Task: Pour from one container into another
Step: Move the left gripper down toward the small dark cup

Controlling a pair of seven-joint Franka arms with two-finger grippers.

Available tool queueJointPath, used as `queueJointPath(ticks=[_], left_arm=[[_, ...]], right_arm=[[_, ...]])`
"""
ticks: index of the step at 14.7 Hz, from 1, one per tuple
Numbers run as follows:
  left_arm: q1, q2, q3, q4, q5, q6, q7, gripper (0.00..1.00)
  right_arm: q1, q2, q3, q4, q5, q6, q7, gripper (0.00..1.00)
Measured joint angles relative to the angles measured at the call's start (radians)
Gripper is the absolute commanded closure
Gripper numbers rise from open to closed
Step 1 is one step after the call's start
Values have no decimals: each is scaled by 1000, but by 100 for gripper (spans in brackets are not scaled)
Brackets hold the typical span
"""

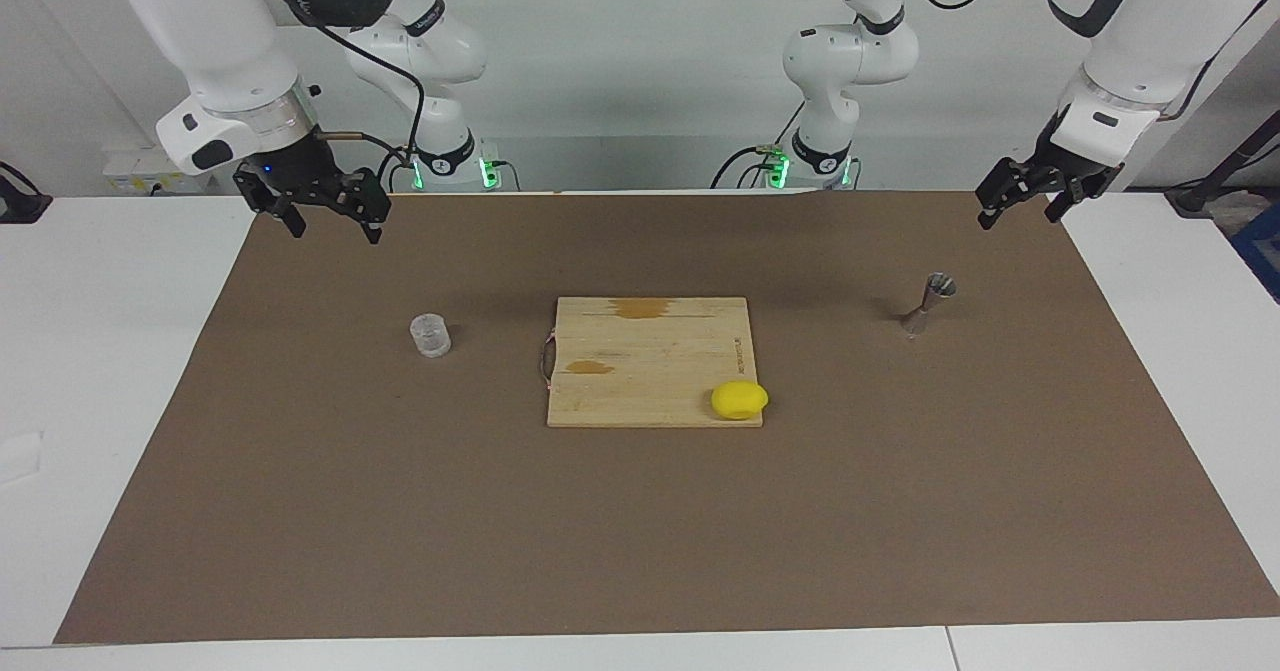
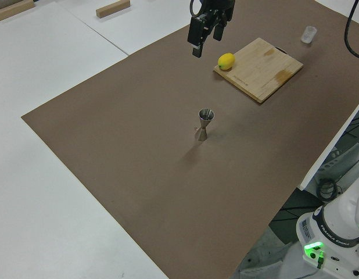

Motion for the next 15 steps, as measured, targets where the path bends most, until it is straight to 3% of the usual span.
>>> queueJointPath(ticks=[15], left_arm=[[0, 0, 0, 0, 0, 39, 0, 0]], right_arm=[[0, 0, 0, 0, 0, 0, 0, 1]])
